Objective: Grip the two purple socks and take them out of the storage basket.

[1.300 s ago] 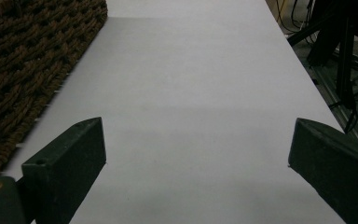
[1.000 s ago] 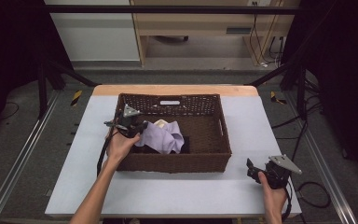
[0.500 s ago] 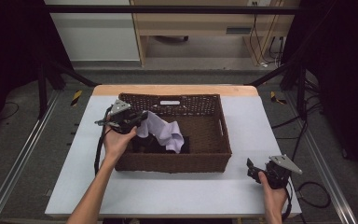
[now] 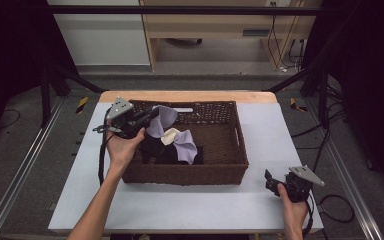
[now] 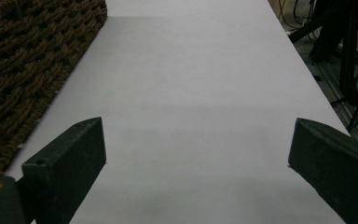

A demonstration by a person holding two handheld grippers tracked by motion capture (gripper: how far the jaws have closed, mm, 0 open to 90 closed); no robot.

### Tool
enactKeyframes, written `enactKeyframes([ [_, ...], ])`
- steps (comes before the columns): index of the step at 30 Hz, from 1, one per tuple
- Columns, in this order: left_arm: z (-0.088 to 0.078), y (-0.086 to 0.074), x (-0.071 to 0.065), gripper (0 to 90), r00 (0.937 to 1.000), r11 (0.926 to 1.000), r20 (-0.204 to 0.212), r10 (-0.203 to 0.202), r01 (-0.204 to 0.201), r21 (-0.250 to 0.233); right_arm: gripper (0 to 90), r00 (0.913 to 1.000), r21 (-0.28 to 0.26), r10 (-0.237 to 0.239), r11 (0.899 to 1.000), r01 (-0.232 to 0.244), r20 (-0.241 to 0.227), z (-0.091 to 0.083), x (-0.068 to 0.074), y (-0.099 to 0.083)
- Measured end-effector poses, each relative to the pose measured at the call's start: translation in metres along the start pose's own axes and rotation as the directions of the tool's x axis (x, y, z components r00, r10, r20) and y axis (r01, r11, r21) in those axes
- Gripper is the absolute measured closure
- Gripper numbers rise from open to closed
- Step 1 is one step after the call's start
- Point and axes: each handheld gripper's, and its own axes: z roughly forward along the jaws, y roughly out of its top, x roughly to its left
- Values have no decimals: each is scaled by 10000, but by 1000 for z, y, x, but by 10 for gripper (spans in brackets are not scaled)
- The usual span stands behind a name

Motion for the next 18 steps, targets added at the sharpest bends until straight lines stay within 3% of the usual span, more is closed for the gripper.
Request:
enactKeyframes([
  [8,-14,15,-9,832,9997,9988,178,141,-133,-471,45,10000,-6,-1,10000,1,16,0,0,0],
  [15,-33,34,-17,832,9989,9923,206,417,-390,-1178,44,10000,-45,-35,10000,35,32,0,0,0],
  [18,-37,38,-20,832,9984,9908,231,517,-484,-1260,44,10000,-66,-40,10000,41,54,-1,0,0],
])
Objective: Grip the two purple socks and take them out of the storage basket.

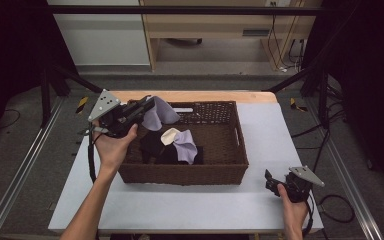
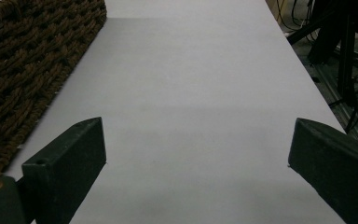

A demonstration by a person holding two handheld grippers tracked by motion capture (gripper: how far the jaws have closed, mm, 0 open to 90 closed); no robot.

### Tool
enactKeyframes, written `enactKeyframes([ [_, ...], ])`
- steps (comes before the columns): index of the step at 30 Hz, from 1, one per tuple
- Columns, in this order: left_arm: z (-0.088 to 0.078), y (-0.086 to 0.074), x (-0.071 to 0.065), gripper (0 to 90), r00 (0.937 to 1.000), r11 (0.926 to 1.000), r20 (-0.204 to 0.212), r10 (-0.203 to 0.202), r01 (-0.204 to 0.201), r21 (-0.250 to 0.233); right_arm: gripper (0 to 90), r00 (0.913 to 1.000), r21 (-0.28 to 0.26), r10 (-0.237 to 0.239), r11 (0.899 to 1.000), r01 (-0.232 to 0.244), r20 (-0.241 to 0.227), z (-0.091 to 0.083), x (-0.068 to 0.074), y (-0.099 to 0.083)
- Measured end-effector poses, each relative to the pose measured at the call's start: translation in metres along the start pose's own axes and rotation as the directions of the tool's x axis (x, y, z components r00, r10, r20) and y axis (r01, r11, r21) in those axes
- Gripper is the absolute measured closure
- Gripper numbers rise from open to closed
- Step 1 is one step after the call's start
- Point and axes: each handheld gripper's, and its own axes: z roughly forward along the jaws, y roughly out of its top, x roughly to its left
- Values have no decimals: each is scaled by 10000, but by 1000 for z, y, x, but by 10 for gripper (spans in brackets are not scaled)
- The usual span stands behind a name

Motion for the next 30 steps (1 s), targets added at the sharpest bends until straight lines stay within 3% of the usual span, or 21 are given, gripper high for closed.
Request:
enactKeyframes([
  [6,-14,13,-12,832,9995,9994,293,96,-86,-341,44,10000,19,-2,10000,2,-32,0,0,0],
  [15,-35,17,-29,831,9956,9979,866,348,-299,-568,45,10000,-5,-17,10000,17,-10,0,0,0],
  [30,-73,-2,-48,831,9877,9977,1471,536,-468,-493,45,10000,-5,-7,10000,7,-13,0,0,0],
])
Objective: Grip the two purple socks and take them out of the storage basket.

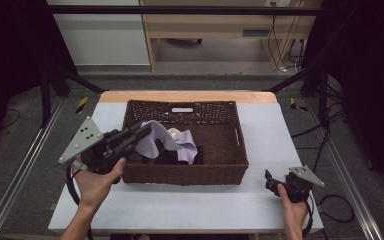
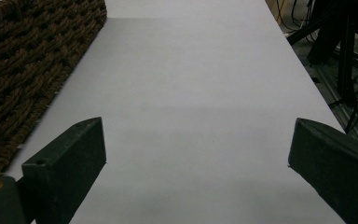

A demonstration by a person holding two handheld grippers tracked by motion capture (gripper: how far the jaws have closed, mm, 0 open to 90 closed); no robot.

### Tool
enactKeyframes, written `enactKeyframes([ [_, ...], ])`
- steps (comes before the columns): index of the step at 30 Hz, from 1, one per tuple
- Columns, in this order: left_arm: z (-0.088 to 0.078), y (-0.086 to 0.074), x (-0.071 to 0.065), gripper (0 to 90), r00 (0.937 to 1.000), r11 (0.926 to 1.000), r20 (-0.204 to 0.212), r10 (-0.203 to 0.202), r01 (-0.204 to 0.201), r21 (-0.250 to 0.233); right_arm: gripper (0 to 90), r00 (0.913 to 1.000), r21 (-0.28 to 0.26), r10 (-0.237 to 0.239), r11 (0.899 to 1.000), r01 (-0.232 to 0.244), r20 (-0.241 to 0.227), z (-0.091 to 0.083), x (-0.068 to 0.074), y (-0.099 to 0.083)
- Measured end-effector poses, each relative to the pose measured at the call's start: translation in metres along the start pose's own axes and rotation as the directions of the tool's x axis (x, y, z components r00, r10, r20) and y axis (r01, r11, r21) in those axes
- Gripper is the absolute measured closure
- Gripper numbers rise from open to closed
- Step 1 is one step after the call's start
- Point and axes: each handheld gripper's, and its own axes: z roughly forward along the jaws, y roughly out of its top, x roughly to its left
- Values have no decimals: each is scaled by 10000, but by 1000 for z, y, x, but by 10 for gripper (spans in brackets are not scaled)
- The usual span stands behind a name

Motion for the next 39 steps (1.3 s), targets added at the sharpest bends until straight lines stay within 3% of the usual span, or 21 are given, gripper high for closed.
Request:
enactKeyframes([
  [6,-17,-10,-10,831,9997,10000,262,-13,14,-11,45,10000,-7,-1,10000,1,14,0,0,0],
  [15,-38,-28,-20,830,9991,9988,407,138,-156,454,45,10000,-46,-14,10000,14,51,0,0,0],
  [22,-47,-49,-22,830,9991,9963,413,-80,44,862,45,10000,-38,-21,10000,21,68,0,0,0],
  [25,-48,-65,-24,830,9987,9899,453,-232,167,1405,45,9999,-45,-60,10000,61,80,0,0,0],
  [32,-45,-88,-26,830,9980,9754,471,-420,308,2184,45,9999,-60,-65,10000,65,84,0,0,0],
  [33,-42,-96,-27,830,9975,9681,491,-516,379,2478,45,9999,-83,-99,9999,100,89,0,0,0],
  [35,-38,-103,-27,829,9973,9600,467,-565,414,2770,45,10000,-72,-45,10000,46,68,-1,0,0],
  [36,-38,-103,-27,829,9973,9600,467,-565,414,2770,45,10000,-72,-45,10000,46,68,-1,0,0],
  [37,-33,-110,-26,829,9973,9512,416,-608,453,3052,45,10000,-62,24,10000,-24,67,-1,0,0],
  [38,-33,-110,-26,829,9973,9512,416,-608,453,3052,45,10000,-62,24,10000,-24,67,-1,0,0],
  [39,-31,-115,-25,829,9979,9457,360,-535,391,3227,45,10000,-68,42,10000,-41,62,-1,0,0],
])
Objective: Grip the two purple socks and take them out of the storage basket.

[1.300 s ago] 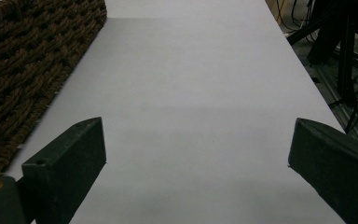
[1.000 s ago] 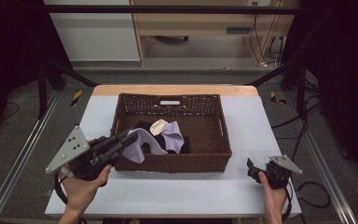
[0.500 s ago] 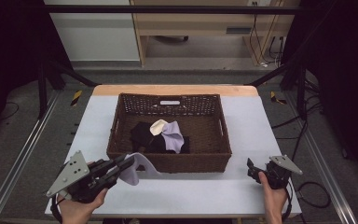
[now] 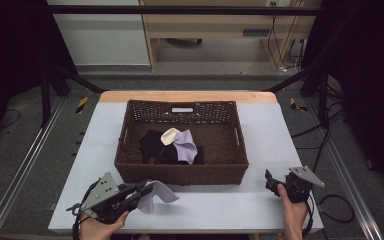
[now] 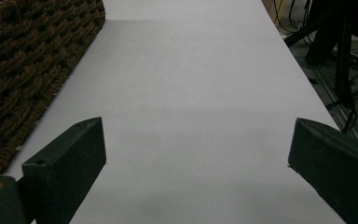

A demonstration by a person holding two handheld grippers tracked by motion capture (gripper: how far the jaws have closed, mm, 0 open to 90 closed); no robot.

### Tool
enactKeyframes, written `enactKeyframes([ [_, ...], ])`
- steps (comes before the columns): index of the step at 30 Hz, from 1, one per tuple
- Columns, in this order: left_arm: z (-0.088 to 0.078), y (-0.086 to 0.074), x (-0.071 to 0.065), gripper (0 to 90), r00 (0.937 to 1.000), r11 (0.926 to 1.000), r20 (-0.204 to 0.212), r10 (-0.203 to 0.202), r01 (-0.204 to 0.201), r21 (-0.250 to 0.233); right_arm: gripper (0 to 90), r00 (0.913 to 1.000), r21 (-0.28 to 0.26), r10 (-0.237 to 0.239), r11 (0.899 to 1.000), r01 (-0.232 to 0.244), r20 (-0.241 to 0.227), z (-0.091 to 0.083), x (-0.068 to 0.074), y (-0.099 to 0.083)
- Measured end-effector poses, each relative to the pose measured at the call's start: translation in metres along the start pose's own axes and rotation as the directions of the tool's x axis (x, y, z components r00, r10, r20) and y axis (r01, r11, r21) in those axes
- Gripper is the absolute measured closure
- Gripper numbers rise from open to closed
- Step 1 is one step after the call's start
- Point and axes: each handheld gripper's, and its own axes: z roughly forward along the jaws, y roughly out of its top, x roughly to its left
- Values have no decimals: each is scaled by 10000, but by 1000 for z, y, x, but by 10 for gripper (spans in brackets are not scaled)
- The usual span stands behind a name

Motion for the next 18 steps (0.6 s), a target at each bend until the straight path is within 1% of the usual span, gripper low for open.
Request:
enactKeyframes([
  [1,3,-3,1,828,10000,9998,-54,26,-25,186,45,10000,-2,-14,10000,14,18,0,0,0],
  [4,12,-11,2,828,10000,9984,-38,-74,76,553,45,10000,-4,-8,10000,8,-1,0,0,0],
  [5,15,-14,3,828,10000,9975,-63,-50,55,703,45,10000,-10,-4,10000,4,-16,0,0,0],
  [6,20,-19,5,827,9999,9955,-89,-118,125,935,45,10000,-10,-11,10000,11,-9,0,0,0],
  [7,20,-19,5,827,9999,9955,-89,-118,125,935,45,10000,-10,-11,10000,11,-9,0,0,0],
  [10,27,-27,8,827,9997,9919,-137,-226,241,1250,45,10000,-26,-3,10000,3,-14,0,0,0],
  [12,33,-34,12,825,9994,9873,-253,-225,262,1565,45,10000,-45,2,10000,-2,-30,0,-1,0],
  [13,33,-34,12,824,9994,9873,-253,-225,262,1565,45,10000,-45,2,10000,-2,-30,0,-1,0],
  [14,36,-38,15,822,9992,9841,-334,-231,286,1752,45,10000,-77,-2,10000,2,-36,-1,-1,0],
  [15,36,-38,15,820,9992,9841,-334,-231,286,1752,45,10000,-77,-2,10000,2,-36,-1,-1,0],
  [17,39,-42,17,817,9989,9804,-413,-221,298,1946,44,10000,-127,20,9999,-21,-32,-1,-1,0],
  [18,42,-45,19,810,9987,9775,-451,-247,336,2084,44,10000,-120,50,9999,-51,-49,-1,-1,0],
])
